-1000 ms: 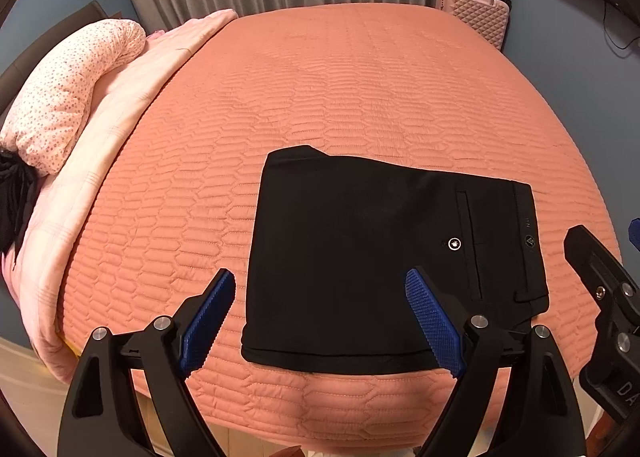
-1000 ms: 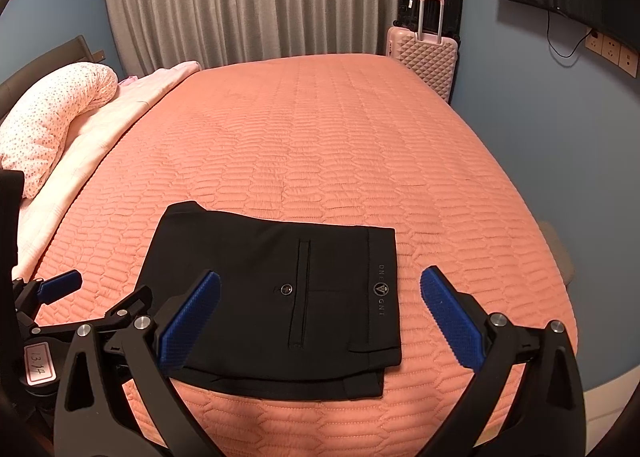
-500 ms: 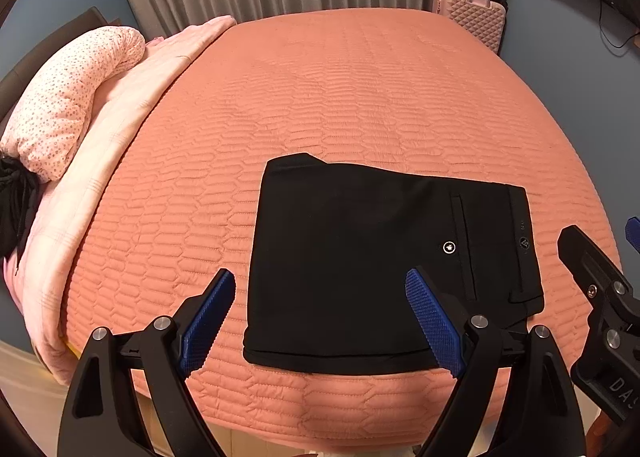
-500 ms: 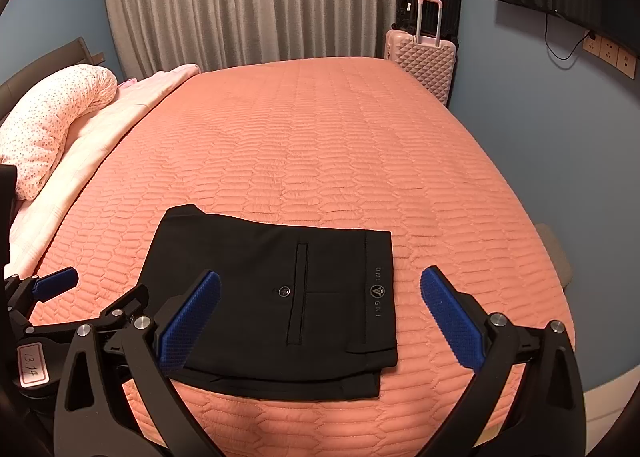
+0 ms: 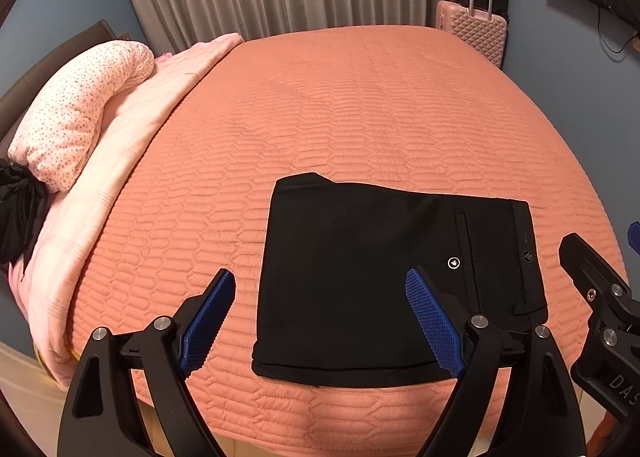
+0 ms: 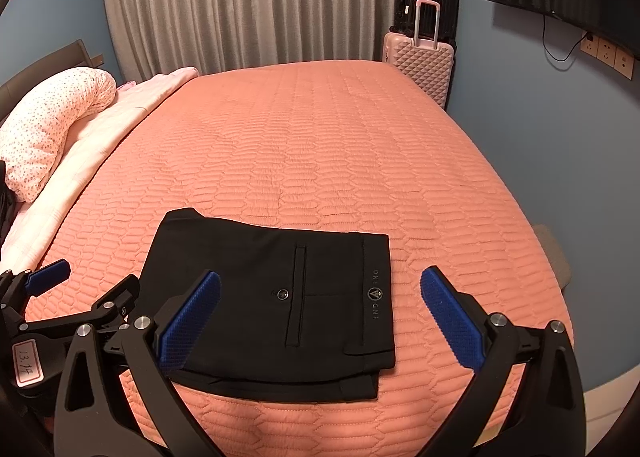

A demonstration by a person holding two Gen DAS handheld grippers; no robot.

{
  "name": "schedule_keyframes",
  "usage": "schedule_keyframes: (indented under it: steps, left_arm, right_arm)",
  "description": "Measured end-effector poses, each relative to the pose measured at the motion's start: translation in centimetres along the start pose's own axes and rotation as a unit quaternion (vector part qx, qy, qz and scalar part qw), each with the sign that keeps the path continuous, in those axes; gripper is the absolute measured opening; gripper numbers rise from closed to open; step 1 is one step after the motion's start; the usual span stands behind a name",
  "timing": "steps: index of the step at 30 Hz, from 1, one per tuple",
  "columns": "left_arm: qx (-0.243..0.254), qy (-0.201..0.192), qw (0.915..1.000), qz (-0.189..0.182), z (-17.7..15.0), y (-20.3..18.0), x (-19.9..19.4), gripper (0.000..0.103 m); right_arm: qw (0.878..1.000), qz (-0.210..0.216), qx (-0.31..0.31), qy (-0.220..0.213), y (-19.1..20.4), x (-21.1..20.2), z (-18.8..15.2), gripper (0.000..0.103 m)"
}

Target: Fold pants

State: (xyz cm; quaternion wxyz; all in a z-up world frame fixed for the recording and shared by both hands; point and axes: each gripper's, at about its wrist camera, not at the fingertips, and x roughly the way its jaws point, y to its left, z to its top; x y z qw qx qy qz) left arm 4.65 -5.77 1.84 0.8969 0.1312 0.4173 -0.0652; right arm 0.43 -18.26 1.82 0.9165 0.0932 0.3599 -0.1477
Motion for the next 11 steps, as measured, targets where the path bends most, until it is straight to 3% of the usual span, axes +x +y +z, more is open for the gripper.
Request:
schedule_keyframes:
  steps: [11]
  left_arm:
    - [0.002, 0.013, 0.9999, 0.009, -0.01, 0.22, 0.24, 0.085]
  right_arm:
    - [1.000, -0.003, 0.005, -0.003, -0.61, 0.01, 0.30, 0.098]
